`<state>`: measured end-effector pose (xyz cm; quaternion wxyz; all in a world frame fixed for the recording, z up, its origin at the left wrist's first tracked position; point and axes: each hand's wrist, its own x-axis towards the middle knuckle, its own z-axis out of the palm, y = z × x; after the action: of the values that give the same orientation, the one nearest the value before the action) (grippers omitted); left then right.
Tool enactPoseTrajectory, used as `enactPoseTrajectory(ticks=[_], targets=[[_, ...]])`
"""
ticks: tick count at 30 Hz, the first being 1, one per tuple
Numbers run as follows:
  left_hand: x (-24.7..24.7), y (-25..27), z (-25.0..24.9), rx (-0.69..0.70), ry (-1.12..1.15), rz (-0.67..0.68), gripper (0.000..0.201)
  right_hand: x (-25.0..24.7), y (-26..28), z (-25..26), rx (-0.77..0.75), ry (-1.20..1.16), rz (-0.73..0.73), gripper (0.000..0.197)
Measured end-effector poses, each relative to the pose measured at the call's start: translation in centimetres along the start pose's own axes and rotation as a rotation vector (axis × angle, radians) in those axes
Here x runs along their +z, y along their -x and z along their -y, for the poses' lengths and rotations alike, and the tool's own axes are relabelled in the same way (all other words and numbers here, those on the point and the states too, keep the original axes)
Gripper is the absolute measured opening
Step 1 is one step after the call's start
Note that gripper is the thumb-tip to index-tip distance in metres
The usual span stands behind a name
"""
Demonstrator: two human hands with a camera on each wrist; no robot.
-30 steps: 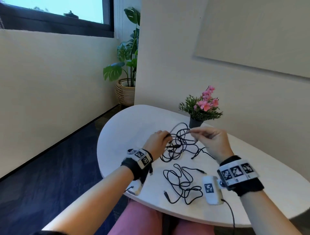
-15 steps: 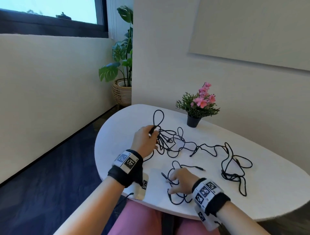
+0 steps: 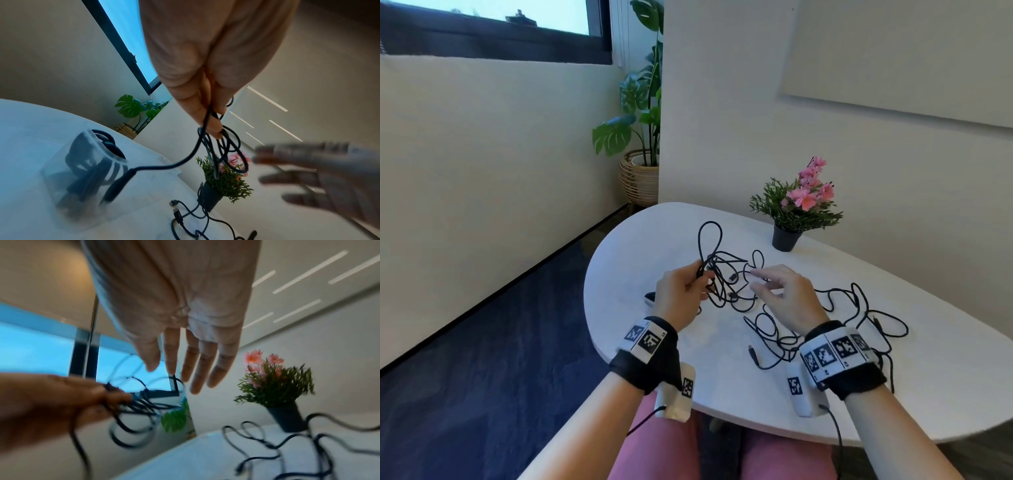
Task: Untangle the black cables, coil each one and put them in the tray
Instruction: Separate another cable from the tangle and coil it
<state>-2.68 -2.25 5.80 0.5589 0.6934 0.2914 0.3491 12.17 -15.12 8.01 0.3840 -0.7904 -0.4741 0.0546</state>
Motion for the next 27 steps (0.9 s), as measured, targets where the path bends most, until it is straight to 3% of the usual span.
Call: enactPoseTrajectory(ticks=[2, 5, 9, 11, 16, 20, 23, 27], targets=[[0.7, 0.3, 0.1, 0.010, 0.003, 0.032, 0.025, 0.4, 0.3, 1.4, -0.058, -0.178, -0.066, 0.022], [1.4, 1.1, -0.2, 0.028, -0.020, 0.128, 0.029, 1.8, 0.5, 2.2, -0.101, -0.168, -0.068, 0.022], [1.8, 1.9, -0.6, 0.025, -0.157, 0.222, 0.030, 2.5, 0.6, 2.6, 0.037, -0.201, -0.152, 0.028], [1.7, 2.1, -0.6, 0.007, -0.177, 0.178, 0.027, 2.3, 0.8, 2.5, 0.149, -0.286, -0.162, 0.038], [2.0, 3.0, -0.7, 0.032, -0.194, 0.077, 0.015, 2.1, 1.2, 2.0, 0.210, -0.068, -0.067, 0.035], [2.0, 2.5, -0.5, 0.000, -0.106, 0.017, 0.003, 1.6, 1.1, 1.4, 0.308, -0.119, -0.021, 0.033], [1.2, 2.1, -0.5, -0.092, 0.131, -0.043, 0.005, 0.3, 0.6, 0.5, 0.444, -0.406, -0.102, 0.029], [1.0, 1.3, -1.2, -0.115, 0.228, -0.090, 0.005, -0.4, -0.1, 1.1, 0.469, -0.831, -0.193, 0.033]])
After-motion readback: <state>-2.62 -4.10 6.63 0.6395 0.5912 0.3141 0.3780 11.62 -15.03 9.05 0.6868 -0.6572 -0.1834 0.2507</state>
